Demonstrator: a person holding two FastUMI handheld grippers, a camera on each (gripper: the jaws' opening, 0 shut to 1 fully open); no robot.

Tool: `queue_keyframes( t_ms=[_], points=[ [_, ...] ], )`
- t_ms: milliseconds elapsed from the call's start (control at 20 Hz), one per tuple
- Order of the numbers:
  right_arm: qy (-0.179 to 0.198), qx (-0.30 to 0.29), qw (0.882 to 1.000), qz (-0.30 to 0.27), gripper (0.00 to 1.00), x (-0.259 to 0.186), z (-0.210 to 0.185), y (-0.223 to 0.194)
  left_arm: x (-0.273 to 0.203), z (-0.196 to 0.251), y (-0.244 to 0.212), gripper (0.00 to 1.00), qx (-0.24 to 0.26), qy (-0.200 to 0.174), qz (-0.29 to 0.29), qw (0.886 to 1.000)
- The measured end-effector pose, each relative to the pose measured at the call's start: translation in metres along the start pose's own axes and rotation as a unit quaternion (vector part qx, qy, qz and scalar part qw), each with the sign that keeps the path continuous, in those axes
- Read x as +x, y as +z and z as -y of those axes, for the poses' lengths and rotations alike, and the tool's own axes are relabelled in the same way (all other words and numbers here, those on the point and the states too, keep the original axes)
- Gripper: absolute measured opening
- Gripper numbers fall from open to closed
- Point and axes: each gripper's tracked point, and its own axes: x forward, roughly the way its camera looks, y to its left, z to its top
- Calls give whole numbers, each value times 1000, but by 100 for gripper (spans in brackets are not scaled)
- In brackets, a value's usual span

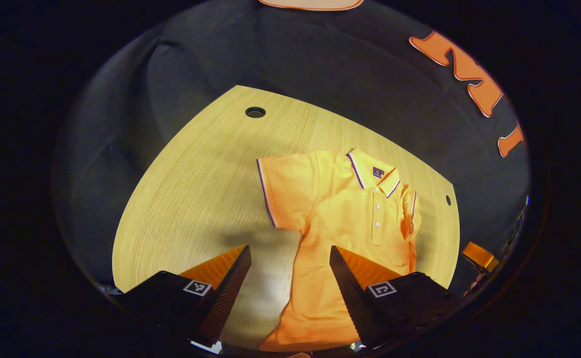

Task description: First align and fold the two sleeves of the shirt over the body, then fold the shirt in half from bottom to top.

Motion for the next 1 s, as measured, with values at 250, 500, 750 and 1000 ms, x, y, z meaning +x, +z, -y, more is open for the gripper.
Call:
queue_keyframes(
  t_ms=[250,500,750,1000],
  points=[
    [-44,12,998,52,97,-46,-8,-26,52,-5,20,97,5,-2,-64,998],
    [-79,24,994,73,97,-86,-13,-65,97,-9,41,97,37,25,-96,994],
    [-109,49,990,75,97,-117,1,-93,131,-15,54,91,48,65,-119,990],
    [-121,78,987,74,98,-130,13,-113,147,-27,63,91,72,107,-128,983]
  ],
)
